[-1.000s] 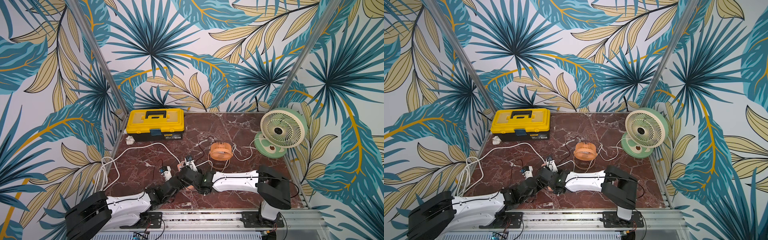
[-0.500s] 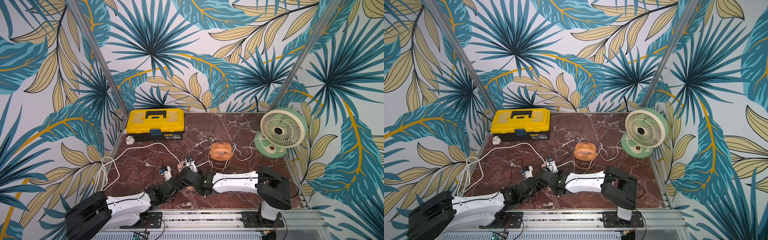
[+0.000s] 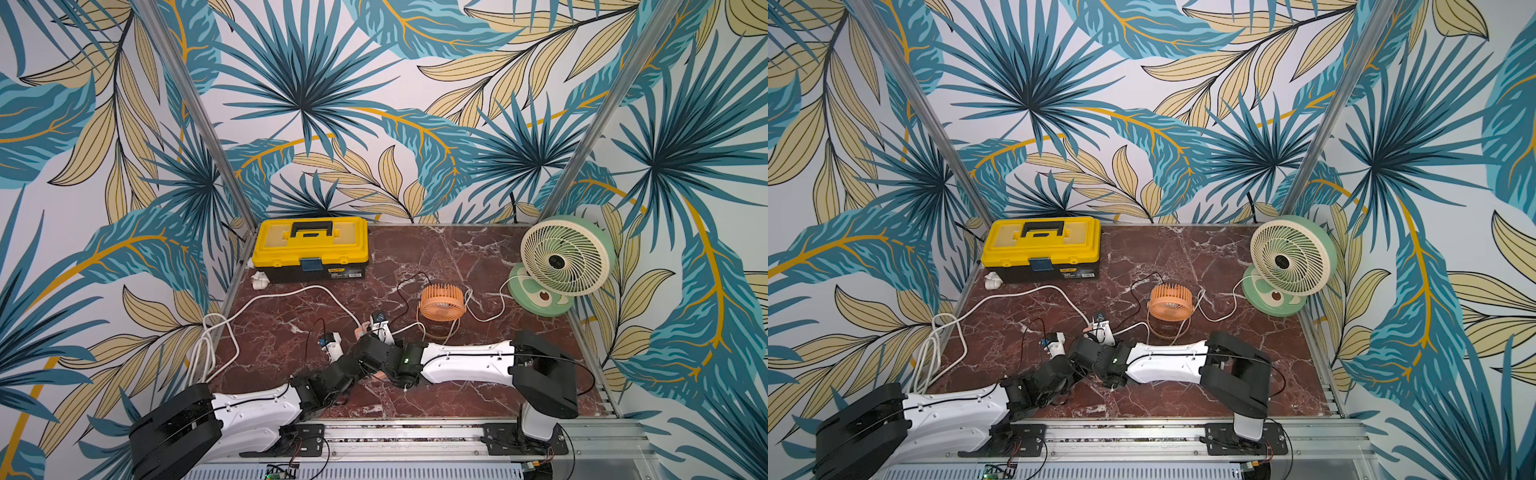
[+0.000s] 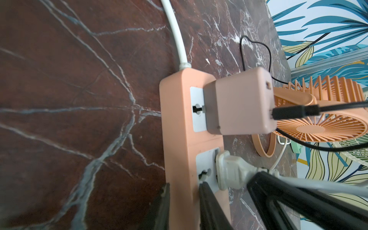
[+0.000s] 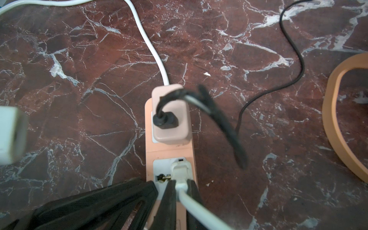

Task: Plug the desk fan into the power strip
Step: Insert the plug into the socket.

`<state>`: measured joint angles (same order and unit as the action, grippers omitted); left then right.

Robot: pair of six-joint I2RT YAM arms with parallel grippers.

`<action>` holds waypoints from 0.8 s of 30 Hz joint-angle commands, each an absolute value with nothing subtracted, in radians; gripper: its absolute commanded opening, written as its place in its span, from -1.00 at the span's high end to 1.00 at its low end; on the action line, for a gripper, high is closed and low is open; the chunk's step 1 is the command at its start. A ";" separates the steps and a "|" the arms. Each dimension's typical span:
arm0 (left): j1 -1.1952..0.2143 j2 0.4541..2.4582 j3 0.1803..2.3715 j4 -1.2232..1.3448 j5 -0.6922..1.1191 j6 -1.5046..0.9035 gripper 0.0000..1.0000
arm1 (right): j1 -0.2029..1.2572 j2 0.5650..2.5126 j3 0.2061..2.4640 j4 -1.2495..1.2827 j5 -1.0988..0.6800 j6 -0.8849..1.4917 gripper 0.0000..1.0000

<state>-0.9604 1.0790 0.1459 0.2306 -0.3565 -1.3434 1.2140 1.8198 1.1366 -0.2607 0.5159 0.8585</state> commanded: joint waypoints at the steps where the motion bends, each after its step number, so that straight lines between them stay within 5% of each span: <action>1: -0.954 1.101 0.095 0.054 -0.357 -1.338 0.43 | 1.233 1.934 1.069 -0.528 0.301 0.900 1.00; 24: -0.953 1.106 0.101 0.051 -0.358 -1.337 0.43 | 1.211 1.987 1.079 -0.557 0.224 0.910 1.00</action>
